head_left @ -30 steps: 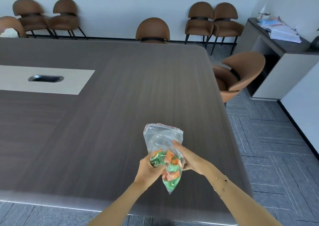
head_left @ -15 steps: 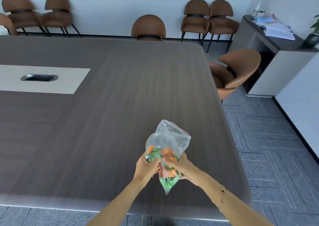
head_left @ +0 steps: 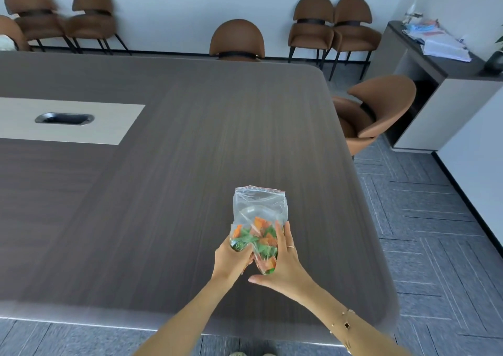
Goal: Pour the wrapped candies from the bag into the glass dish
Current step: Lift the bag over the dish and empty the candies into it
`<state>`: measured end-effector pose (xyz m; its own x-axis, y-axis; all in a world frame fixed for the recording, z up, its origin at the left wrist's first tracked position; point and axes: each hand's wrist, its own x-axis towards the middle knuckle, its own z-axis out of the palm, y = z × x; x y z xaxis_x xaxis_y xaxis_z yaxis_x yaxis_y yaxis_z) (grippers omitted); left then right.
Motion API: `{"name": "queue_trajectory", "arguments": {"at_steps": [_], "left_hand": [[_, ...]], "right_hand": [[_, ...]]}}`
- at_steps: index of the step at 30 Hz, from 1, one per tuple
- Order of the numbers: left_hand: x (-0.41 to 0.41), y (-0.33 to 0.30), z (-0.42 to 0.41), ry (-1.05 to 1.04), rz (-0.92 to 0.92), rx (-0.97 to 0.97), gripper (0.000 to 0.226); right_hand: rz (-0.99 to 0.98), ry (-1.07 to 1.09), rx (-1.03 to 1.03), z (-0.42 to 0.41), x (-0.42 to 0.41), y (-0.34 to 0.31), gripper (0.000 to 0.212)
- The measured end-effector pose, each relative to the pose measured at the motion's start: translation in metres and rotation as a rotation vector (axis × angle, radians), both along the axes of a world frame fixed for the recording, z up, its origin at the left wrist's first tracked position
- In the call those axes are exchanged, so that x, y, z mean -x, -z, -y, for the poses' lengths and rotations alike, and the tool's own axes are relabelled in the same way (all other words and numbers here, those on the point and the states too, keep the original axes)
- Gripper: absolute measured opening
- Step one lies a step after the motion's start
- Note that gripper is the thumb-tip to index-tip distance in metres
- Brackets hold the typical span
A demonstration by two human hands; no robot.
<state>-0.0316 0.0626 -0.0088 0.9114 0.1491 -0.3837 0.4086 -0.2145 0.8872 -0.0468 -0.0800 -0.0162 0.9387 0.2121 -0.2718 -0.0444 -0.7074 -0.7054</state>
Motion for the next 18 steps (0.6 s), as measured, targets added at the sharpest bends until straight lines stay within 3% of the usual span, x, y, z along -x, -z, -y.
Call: {"name": "queue_trajectory", "arguments": {"at_steps": [4, 9, 18], "left_hand": [[0.002, 0.003, -0.001, 0.022, -0.012, -0.027, 0.007], [0.004, 0.007, -0.005, 0.029, -0.022, -0.035, 0.012], [0.002, 0.007, -0.011, 0.104, -0.002, -0.104, 0.019]], "right_hand": [[0.092, -0.038, 0.17, -0.002, -0.001, 0.014, 0.127], [0.127, -0.054, 0.198, 0.001, -0.006, 0.018, 0.118], [-0.002, -0.111, 0.193, 0.006, -0.013, 0.014, 0.117]]}}
